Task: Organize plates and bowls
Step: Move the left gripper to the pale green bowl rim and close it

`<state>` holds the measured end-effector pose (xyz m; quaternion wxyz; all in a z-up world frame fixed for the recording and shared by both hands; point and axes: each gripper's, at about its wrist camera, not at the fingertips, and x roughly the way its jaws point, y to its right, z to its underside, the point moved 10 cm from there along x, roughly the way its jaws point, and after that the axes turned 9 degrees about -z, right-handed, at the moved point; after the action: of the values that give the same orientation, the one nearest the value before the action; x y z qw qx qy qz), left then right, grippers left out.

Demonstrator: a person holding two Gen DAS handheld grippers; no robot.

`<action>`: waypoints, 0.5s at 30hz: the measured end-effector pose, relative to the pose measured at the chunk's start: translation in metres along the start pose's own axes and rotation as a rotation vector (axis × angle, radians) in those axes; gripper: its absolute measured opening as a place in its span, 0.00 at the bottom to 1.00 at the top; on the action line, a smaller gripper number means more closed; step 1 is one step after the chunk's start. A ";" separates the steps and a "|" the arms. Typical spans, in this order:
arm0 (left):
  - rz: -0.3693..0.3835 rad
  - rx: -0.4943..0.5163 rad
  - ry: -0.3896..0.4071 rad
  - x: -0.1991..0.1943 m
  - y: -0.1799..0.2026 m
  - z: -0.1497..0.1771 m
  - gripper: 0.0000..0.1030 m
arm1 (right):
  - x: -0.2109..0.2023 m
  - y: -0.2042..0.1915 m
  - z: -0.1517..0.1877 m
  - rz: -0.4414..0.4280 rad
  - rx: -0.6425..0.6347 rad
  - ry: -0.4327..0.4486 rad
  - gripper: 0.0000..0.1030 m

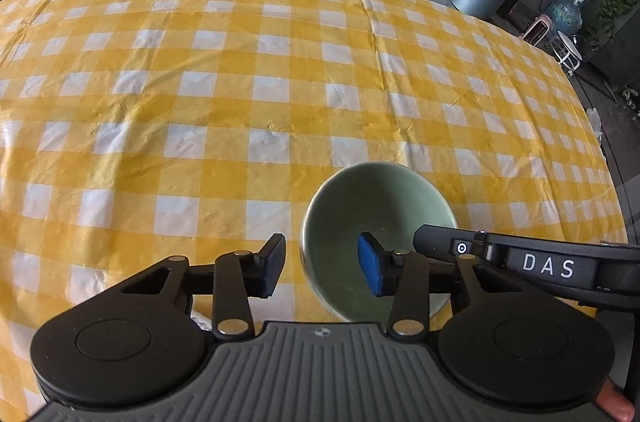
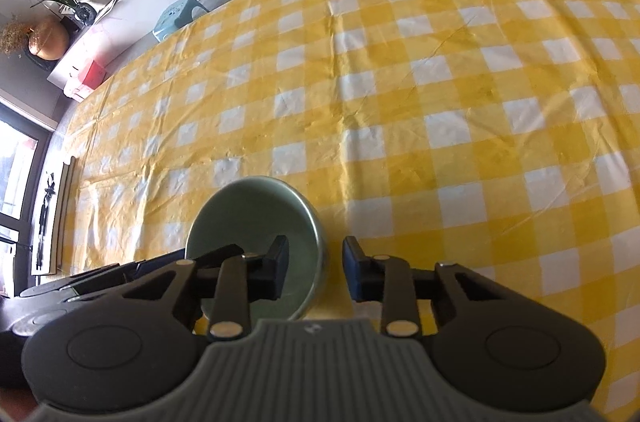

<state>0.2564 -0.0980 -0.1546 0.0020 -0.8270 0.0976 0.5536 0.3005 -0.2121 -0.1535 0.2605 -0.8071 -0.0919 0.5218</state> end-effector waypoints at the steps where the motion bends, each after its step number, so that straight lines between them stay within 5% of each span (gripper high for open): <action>1: 0.001 0.001 -0.003 0.001 0.000 0.001 0.43 | 0.002 0.002 0.000 0.003 0.001 -0.005 0.27; 15: 0.010 -0.004 -0.029 0.010 -0.002 0.004 0.14 | 0.023 0.004 0.010 0.048 -0.017 -0.057 0.10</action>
<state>0.2566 -0.0971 -0.1656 -0.0012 -0.8183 0.1004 0.5659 0.3016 -0.2026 -0.1768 0.2381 -0.7960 -0.0843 0.5501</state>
